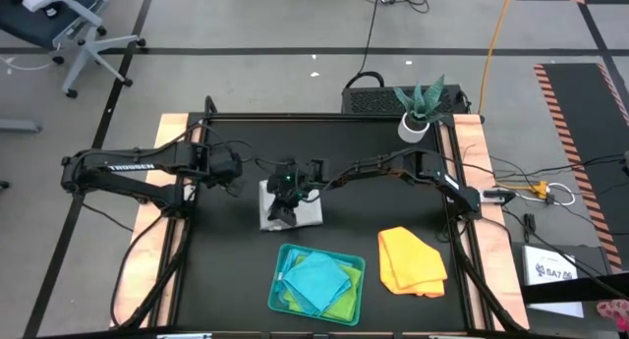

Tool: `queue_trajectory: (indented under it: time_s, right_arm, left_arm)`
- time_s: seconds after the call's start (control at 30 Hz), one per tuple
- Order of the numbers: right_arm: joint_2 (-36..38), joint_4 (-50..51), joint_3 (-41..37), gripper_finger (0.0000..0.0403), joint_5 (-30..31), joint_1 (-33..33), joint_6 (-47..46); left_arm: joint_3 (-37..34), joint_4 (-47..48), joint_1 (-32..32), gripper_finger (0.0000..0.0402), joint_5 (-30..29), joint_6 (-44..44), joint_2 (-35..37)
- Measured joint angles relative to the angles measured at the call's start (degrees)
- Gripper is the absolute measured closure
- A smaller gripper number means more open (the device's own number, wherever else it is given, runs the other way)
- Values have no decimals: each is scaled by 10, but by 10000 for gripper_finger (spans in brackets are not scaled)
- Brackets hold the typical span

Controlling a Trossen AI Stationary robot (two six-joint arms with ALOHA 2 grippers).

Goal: Fold microfiber towels
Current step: Fold the gray microfiber cloth

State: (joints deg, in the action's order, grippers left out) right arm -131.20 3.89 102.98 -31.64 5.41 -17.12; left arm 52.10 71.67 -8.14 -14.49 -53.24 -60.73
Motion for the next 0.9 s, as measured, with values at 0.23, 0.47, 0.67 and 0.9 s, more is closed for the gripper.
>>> queue_trajectory:
  time_s: [0.23, 0.47, 0.67, 0.9]
  right_arm:
    - [27, -58, 0, 226, 0, 9, 2]
    - [28, -8, 0, 223, -1, 6, 14]
    - [27, 25, 0, 223, 1, 5, 44]
    - [27, 29, -3, 222, 0, 9, 45]
  left_arm:
    - [0, -72, 0, 241, -6, 16, 0]
    - [0, -84, -8, 241, -12, 23, 0]
    - [-5, -140, -8, 241, -10, 19, -4]
    - [-91, -317, 1, 241, 93, 1, -39]
